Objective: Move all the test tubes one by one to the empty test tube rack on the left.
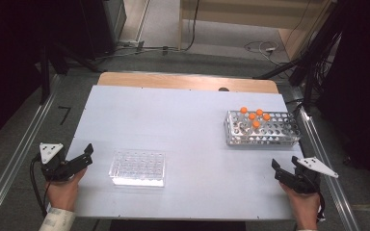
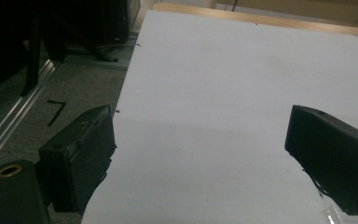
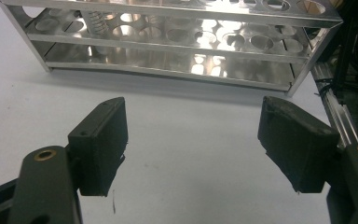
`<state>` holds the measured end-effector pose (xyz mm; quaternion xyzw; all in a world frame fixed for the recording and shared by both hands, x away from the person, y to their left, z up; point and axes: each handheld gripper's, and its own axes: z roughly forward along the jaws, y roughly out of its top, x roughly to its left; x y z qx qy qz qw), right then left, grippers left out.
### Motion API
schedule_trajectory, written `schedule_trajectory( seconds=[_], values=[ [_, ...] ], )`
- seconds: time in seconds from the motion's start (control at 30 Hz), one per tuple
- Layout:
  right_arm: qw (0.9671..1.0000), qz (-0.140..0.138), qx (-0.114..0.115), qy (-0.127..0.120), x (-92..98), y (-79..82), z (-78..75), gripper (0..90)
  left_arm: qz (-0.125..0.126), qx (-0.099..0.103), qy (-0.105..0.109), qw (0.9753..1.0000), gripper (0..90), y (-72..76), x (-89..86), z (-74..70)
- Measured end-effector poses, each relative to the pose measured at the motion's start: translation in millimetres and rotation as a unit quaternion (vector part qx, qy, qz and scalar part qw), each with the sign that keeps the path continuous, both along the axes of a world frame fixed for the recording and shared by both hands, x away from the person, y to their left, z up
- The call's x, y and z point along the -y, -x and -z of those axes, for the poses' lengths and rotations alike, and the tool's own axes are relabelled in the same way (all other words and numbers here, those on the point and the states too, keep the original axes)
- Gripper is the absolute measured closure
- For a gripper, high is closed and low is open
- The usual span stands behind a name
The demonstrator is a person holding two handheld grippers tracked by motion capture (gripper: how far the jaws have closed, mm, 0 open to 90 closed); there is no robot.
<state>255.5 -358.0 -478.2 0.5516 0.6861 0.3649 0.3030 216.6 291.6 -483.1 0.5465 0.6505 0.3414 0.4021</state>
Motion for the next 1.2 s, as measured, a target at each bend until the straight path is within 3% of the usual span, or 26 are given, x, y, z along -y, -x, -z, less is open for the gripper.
schedule_trajectory(
  seconds=[1.2],
  values=[
    [0.9994, -0.023, 0.017, -0.022, -17.3, -16.2, -15.2, 23.5, 0.008, 0.001, -0.009, 0.9999, 8.5, -2.2, 5.5, -0.1]
  ],
)
